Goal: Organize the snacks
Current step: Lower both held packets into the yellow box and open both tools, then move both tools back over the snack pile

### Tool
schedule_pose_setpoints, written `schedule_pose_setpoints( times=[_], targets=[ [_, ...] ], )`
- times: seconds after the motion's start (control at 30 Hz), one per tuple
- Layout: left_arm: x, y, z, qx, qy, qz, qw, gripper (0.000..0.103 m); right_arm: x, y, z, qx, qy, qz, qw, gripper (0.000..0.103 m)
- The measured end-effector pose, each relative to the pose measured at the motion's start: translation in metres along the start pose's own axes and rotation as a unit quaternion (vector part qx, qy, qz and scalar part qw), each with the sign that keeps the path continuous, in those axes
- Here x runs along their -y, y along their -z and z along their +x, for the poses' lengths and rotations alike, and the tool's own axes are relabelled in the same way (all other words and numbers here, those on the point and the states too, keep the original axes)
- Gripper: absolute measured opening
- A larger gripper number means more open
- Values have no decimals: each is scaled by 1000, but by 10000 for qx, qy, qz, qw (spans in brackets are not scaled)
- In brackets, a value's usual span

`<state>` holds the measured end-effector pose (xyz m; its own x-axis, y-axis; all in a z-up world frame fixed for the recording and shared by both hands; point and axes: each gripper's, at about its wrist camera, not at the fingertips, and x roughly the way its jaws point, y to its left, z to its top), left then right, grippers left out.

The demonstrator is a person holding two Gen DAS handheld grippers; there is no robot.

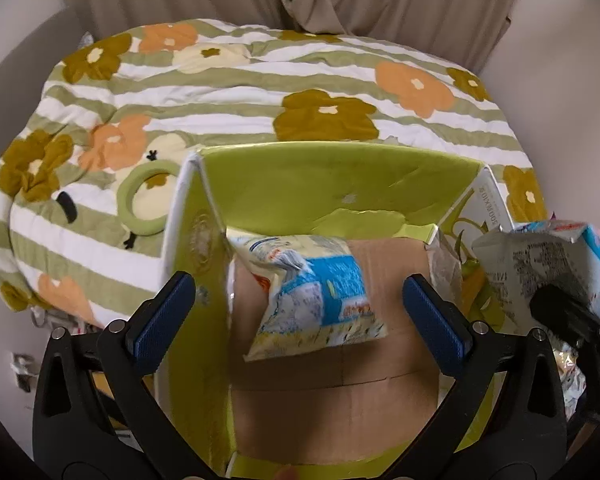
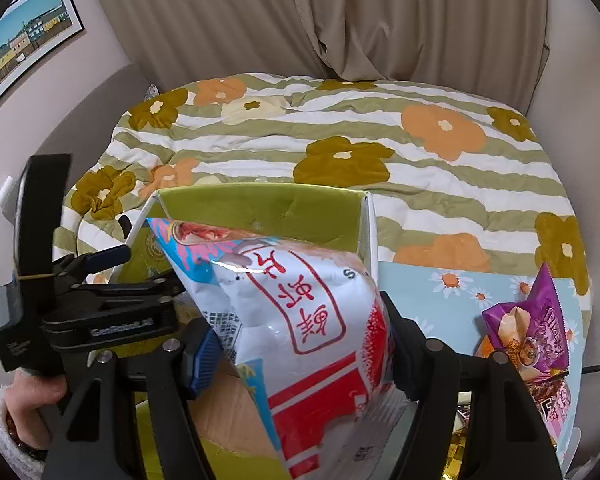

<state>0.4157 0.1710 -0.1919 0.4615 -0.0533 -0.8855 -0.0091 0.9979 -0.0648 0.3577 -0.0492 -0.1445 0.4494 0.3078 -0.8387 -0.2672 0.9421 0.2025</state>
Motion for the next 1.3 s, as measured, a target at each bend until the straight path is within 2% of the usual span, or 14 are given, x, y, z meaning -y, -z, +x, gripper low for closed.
schedule_pose_setpoints(
  times=[0.17,0.33,0.63,0.73,0.77,0.8,0.93,1.07,1.3],
  targets=[
    [-4,9,-13,-26,-56,-126,9999,103,-1,-5,-1,8,-47,-93,9999,65],
    [-11,19,-31,20,-118,-264,9996,102,-9,-17,-6,274,-84,-197,9994,67],
    [-27,35,-49,-45,-153,-546,9984,102,-24,-43,39,-116,-310,-133,9994,67],
    [-33,37,-52,-76,-174,-673,9976,102,-26,-44,56,-331,-516,-174,9980,76],
    [-36,37,-52,-69,-129,-734,9972,102,-27,-43,62,-398,-482,-220,9978,91],
    [-36,37,-52,-66,-99,-770,9970,102,-28,-42,64,-393,-451,-254,9979,101],
    [-36,41,-48,-130,-104,-772,9969,102,-27,-35,62,-250,-463,-369,9979,102],
    [-36,46,-46,-181,-96,-739,9971,102,-26,-33,59,-372,-475,-369,9975,102],
    [-33,46,-61,-43,-128,-603,9981,102,-28,-33,25,-187,-378,-433,9982,102]
  ],
)
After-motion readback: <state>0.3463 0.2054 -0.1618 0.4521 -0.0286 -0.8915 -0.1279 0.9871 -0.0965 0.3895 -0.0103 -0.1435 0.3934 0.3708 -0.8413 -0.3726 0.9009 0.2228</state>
